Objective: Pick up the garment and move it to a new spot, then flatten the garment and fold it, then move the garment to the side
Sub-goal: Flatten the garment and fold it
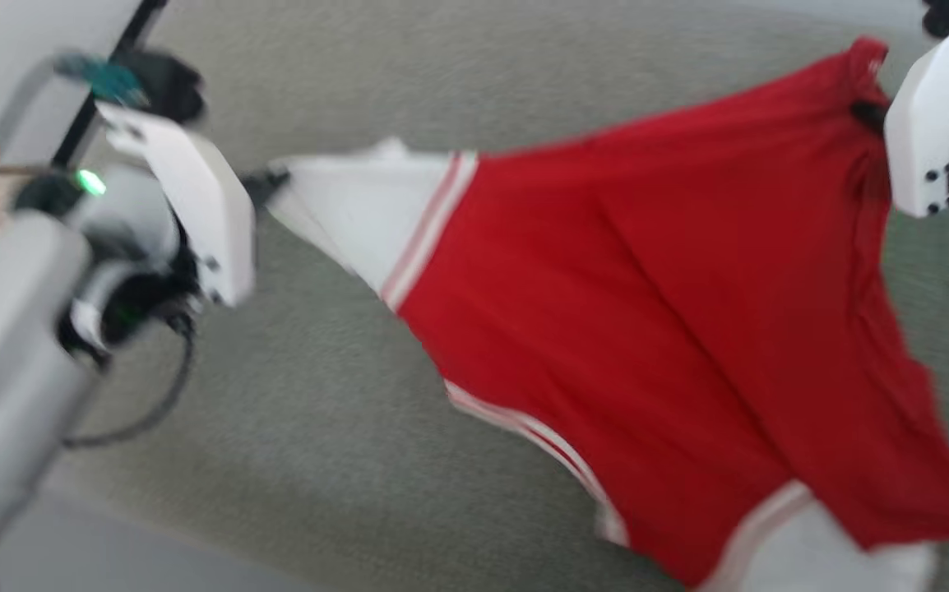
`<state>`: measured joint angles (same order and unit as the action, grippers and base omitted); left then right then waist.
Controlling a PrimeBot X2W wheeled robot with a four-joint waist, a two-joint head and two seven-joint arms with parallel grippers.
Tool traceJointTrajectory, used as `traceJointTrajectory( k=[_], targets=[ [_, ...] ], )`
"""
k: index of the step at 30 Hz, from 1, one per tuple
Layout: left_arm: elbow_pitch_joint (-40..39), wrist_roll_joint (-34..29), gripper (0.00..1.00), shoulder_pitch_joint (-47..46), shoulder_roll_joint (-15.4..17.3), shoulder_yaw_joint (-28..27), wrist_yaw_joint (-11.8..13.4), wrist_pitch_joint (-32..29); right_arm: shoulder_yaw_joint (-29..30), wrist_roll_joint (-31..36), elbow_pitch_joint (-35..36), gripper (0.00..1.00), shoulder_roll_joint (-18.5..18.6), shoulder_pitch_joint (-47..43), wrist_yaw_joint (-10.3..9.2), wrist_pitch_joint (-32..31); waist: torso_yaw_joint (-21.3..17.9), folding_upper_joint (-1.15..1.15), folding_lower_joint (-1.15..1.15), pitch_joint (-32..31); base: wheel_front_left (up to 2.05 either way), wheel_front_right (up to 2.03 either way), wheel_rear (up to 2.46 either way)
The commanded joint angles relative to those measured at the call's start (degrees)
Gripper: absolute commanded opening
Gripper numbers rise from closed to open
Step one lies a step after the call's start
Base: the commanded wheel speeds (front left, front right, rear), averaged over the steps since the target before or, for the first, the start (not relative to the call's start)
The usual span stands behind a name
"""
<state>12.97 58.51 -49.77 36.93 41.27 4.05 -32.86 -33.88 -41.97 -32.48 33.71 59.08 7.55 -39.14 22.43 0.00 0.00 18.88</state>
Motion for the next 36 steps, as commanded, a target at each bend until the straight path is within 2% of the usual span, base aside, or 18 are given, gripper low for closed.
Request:
traceJointTrajectory(
  k=[1, 6, 13, 24, 27, 30, 36],
  targets=[
    [0.0, -1.0, 0.00, -3.0, 1.0, -0.6, 0.1, -1.1, 1.0, 0.1, 1.6, 0.00, 0.7, 0.6, -0.12, 0.4, -3.2, 0.00, 0.00, -2.2, 0.00, 0.00, 0.00],
    [1.1, -3.3, 0.00, -9.7, 2.9, -1.4, -0.3, -3.4, 4.6, 1.4, 5.5, 0.00, 0.6, 1.0, -0.12, 0.8, -7.1, 0.00, 0.00, -4.3, 0.00, 0.00, 0.00],
    [3.8, -5.1, 0.00, -16.8, 3.2, -1.7, -1.6, -4.9, 10.2, 4.1, 8.8, 0.00, -2.0, 1.3, -0.12, -0.2, -11.1, 0.00, 0.00, -7.2, 0.00, 0.00, 0.00],
    [10.6, -7.9, 0.00, -27.9, -0.1, -1.3, -4.1, -5.2, 17.6, 10.0, 15.2, 0.00, -7.5, 2.3, -0.12, -5.2, -14.9, 0.00, 0.00, -9.2, 0.00, 0.00, 0.00],
    [13.1, -9.1, 0.00, -30.6, -1.8, -1.4, -4.3, -2.7, 19.5, 12.8, 14.6, 0.00, -8.6, 3.7, -0.12, -4.1, -15.2, 0.00, 0.00, -8.0, 0.00, 0.00, 0.00],
    [16.2, -11.2, 0.00, -34.2, -4.1, -2.0, -4.7, 2.3, 21.0, 16.5, 12.5, 0.00, -10.0, 6.5, -0.12, -1.6, -15.5, 0.00, 0.00, -5.7, 0.00, 0.00, 0.00],
    [24.6, -15.6, 0.00, -43.1, -8.1, -3.5, -5.2, 16.2, 22.9, 24.1, 4.2, 0.00, -13.3, 14.3, -0.12, 8.7, -15.8, 0.00, 0.00, 0.4, 0.00, 0.00, 0.00]
  ],
)
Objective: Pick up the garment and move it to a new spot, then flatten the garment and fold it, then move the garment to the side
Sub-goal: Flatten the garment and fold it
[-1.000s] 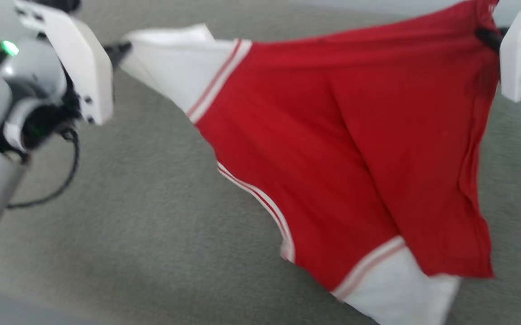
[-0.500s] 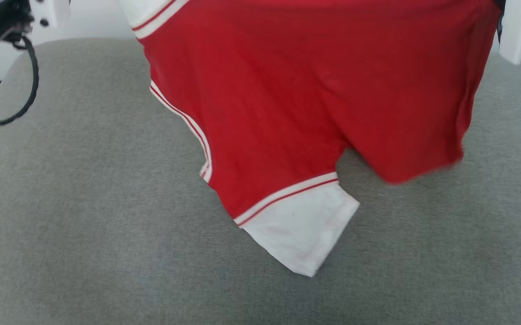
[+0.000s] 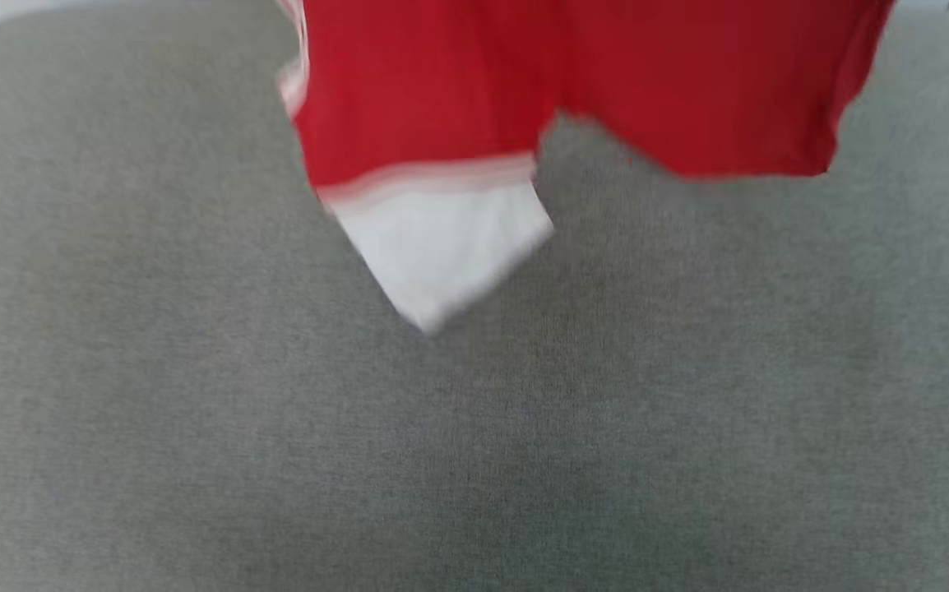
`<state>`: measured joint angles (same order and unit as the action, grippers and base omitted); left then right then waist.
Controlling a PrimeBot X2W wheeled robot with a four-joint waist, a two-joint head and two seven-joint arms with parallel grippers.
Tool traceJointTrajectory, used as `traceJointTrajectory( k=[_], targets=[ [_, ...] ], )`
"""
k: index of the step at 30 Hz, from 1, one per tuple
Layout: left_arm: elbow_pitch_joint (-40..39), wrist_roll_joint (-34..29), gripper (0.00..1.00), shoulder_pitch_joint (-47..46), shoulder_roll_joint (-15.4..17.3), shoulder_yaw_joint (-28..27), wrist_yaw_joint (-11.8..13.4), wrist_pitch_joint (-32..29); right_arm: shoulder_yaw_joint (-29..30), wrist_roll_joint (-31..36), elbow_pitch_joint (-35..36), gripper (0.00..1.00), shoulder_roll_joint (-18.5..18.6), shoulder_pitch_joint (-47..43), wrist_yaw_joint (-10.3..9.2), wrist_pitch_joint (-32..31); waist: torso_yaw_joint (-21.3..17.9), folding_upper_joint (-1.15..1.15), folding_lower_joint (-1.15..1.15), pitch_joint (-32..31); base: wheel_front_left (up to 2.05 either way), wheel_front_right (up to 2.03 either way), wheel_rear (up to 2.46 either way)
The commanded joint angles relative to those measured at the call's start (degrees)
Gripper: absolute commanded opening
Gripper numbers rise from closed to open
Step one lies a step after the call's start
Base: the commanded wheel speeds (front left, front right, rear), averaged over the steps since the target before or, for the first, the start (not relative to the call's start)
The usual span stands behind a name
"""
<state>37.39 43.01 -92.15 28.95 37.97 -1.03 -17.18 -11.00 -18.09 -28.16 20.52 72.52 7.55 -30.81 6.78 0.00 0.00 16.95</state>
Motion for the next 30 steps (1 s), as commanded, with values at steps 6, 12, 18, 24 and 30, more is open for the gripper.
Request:
traceJointTrajectory(
  k=[6, 12, 18, 24, 30],
  targets=[
    [7.7, -6.0, 0.00, -9.8, -3.0, -1.2, 0.6, 18.2, 1.8, 8.8, -10.0, 0.00, -2.9, 9.0, -0.13, 17.8, 0.3, 0.00, 0.00, 6.5, 0.00, 0.00, 0.00],
    [14.9, -7.1, 0.00, -10.5, -5.1, -0.7, -3.3, 30.0, 2.3, 16.2, -21.6, 0.00, -5.1, 12.5, -0.12, 30.7, 1.7, 0.00, 0.00, 8.0, 0.00, 0.00, 0.00],
    [19.3, -5.0, 0.00, -4.7, -6.7, 2.7, -6.0, 27.5, -0.8, 13.9, -30.0, 0.00, -6.3, 9.2, -0.12, 29.5, 2.6, 0.00, 0.00, 7.4, 0.00, 0.00, 0.00],
    [15.0, 3.3, 0.00, 6.7, -6.2, 9.7, -6.4, 16.7, -6.5, 6.8, -34.5, 0.00, -7.0, 2.3, -0.13, 25.5, 3.3, 0.00, 0.00, 5.3, 0.00, 0.00, 0.00],
    [6.3, 14.4, 0.00, 18.4, -1.2, 14.4, -6.4, 4.4, -11.8, -3.6, -30.6, 0.00, -5.7, -6.6, -0.12, 19.1, 3.7, 0.00, 0.00, 3.0, 0.00, 0.00, 0.00]
  ],
)
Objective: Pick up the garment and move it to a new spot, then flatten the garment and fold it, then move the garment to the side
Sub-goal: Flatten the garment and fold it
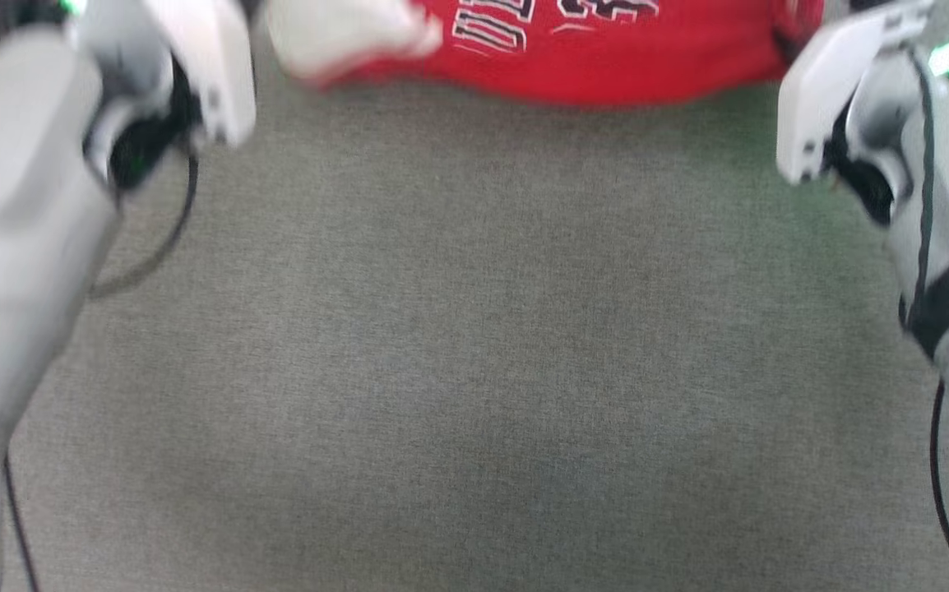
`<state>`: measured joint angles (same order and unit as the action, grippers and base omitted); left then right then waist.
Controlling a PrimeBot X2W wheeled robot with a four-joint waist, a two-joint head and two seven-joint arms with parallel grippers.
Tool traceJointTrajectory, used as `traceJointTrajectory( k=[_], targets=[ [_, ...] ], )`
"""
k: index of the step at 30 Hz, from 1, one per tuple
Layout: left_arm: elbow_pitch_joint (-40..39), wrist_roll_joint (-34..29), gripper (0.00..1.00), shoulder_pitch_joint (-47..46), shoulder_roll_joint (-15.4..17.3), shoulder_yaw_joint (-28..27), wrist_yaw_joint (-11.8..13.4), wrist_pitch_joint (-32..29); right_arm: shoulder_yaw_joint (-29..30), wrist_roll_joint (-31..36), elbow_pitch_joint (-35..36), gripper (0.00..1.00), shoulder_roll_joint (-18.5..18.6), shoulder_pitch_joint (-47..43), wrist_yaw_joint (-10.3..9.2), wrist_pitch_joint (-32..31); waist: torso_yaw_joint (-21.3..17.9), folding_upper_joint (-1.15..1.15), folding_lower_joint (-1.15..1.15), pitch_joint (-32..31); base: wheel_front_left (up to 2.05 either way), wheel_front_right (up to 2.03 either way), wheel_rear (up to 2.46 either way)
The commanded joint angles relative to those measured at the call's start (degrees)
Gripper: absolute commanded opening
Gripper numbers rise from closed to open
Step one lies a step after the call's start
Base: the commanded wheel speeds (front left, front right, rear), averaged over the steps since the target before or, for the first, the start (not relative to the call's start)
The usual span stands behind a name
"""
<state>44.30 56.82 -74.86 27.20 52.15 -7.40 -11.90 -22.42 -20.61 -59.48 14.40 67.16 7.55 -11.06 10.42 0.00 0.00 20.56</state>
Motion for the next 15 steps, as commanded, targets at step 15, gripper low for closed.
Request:
traceJointTrajectory(
  k=[15],
  targets=[
    [-31.8, 11.6, 0.00, 28.2, 18.2, 4.9, 12.4, -18.0, -5.5, -17.9, 31.3, 0.00, 15.0, -29.3, -0.12, -13.2, 0.0, 0.00, 0.00, -5.7, 0.00, 0.00, 0.00]
  ],
)
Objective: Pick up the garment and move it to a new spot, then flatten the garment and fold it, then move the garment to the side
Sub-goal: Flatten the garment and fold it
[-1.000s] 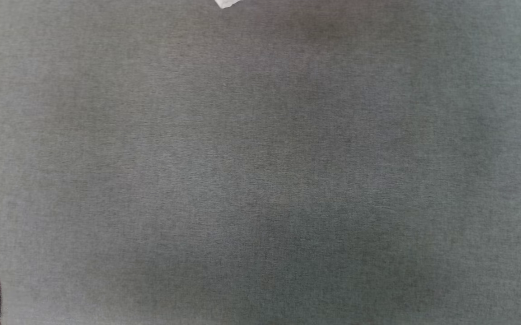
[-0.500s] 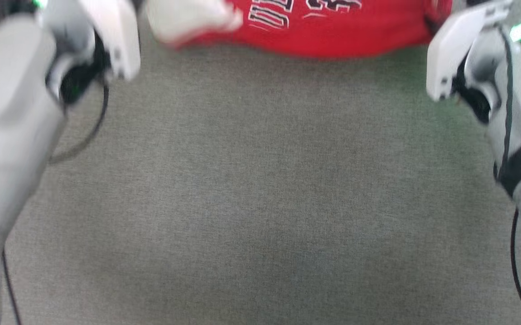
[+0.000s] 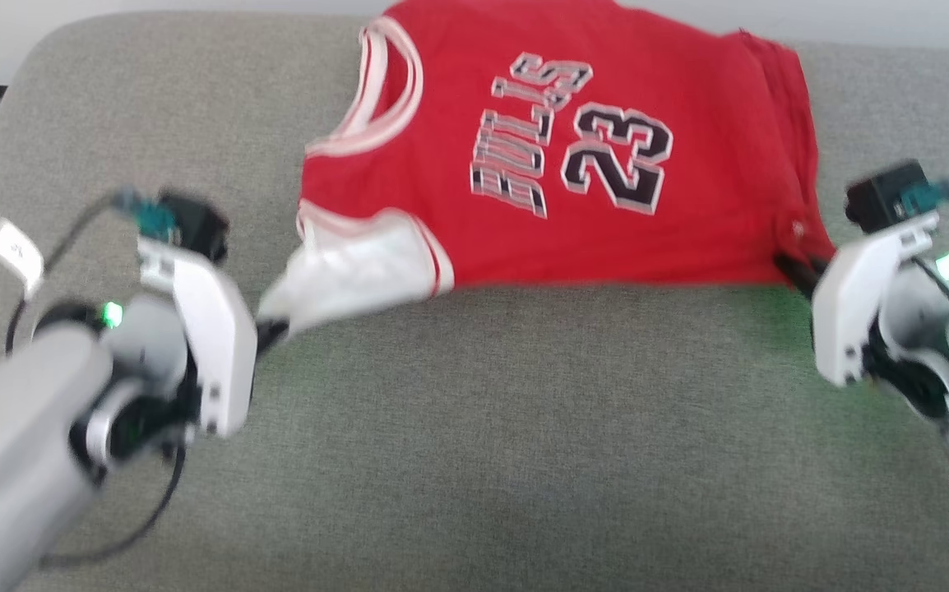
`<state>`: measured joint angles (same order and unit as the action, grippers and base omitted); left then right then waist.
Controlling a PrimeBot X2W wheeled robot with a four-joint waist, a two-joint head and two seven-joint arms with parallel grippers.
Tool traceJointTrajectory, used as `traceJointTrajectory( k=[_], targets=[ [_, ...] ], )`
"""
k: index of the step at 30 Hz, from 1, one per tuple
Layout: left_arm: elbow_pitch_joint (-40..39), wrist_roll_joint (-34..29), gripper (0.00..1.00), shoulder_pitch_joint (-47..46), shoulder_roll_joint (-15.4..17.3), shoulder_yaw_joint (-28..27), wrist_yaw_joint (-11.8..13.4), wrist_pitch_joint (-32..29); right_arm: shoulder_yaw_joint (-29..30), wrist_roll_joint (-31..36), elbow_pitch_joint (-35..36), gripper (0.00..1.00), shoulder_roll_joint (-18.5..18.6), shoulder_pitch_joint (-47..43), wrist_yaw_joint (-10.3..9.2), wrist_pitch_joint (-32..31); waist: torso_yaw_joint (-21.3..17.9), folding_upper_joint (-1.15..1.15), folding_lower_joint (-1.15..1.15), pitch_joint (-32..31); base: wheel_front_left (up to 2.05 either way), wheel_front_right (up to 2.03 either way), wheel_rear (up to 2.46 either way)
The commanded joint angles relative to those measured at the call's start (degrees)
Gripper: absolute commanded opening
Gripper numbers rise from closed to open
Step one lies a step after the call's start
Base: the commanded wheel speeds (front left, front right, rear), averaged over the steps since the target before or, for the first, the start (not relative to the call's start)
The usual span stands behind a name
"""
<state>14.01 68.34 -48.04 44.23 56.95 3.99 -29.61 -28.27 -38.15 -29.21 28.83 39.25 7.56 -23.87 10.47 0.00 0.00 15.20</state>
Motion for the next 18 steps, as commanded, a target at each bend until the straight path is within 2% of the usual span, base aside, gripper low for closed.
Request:
traceJointTrajectory(
  k=[1, 5, 10, 15, 18],
  targets=[
    [-4.2, 0.8, 0.00, 3.2, 2.5, 0.0, 2.8, -0.5, 0.6, -0.7, 2.9, 0.00, 1.4, -3.1, -0.13, -1.0, -0.1, 0.00, 0.00, -0.6, 0.00, 0.00, 0.00],
    [-14.0, 2.7, 0.00, 10.1, 7.0, 0.6, 8.9, -0.6, 2.1, -1.9, 9.0, 0.00, 3.8, -9.8, -0.13, -3.8, -0.2, 0.00, 0.00, -1.5, 0.00, 0.00, 0.00],
    [-23.7, 4.7, 0.00, 17.6, 11.1, 2.6, 14.8, -1.2, 1.8, -2.8, 16.7, 0.00, 6.9, -17.3, -0.13, -7.1, -0.2, 0.00, 0.00, -2.3, 0.00, 0.00, 0.00],
    [-29.1, 5.9, 0.00, 22.9, 13.1, 4.3, 18.2, -1.2, 1.8, -5.0, 23.1, 0.00, 10.6, -24.2, -0.13, -9.6, -0.1, 0.00, 0.00, -2.5, 0.00, 0.00, 0.00],
    [-30.2, 6.4, 0.00, 24.5, 13.8, 5.2, 19.4, -1.8, 1.6, -5.8, 25.2, 0.00, 11.3, -26.6, -0.13, -10.0, -0.2, 0.00, 0.00, -2.5, 0.00, 0.00, 0.00]
  ],
)
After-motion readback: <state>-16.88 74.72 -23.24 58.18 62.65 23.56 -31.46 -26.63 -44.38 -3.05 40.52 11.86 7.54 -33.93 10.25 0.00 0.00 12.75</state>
